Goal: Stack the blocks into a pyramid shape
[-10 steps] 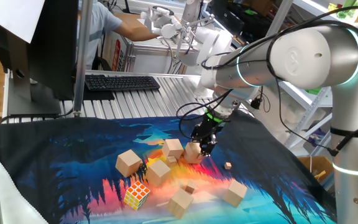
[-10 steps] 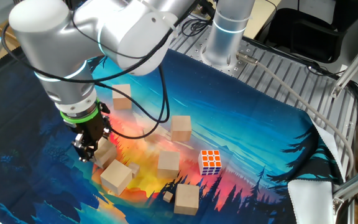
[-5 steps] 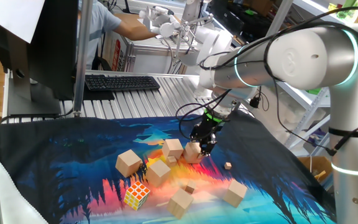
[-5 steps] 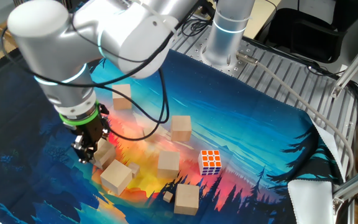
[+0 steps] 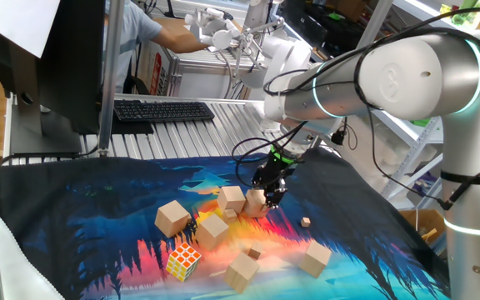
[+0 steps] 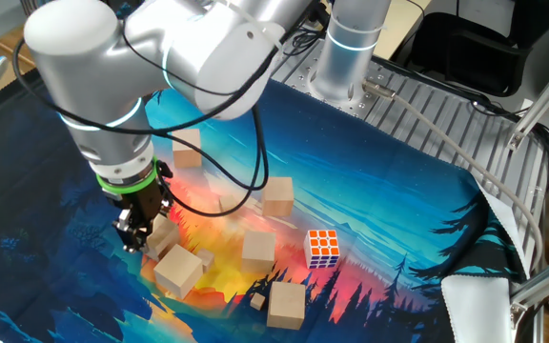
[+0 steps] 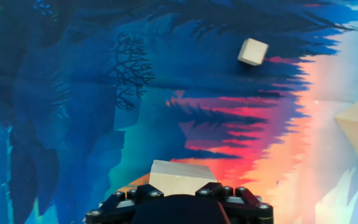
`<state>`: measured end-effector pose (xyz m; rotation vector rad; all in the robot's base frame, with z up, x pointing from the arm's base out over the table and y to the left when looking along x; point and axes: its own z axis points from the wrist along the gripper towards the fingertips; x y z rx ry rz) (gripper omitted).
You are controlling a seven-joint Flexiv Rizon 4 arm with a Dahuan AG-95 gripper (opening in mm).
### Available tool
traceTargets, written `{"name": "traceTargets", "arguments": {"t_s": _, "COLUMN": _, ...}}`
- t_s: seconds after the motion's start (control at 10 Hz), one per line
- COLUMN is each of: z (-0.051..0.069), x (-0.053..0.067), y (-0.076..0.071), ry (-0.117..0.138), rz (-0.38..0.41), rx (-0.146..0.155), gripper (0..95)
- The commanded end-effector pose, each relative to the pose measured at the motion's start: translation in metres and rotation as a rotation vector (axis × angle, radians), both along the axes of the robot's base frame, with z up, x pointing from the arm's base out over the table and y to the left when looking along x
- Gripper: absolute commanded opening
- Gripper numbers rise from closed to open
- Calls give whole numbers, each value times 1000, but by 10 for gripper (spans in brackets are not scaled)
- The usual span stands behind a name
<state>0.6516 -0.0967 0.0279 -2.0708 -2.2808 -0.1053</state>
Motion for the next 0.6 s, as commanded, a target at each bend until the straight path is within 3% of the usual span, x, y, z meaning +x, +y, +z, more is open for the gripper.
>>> {"name": "traceTargets", "arguments": {"t_s": 0.1, "z": -1, "x": 1, "y": 1, "ry": -13, "rz": 1, "rx": -5, "gripper": 0}}
{"name": "traceTargets", "arguments": {"t_s": 0.6, "z": 2, "x": 16, "y": 4, "ry": -13, "rz": 2, "rx": -3, "gripper": 0}}
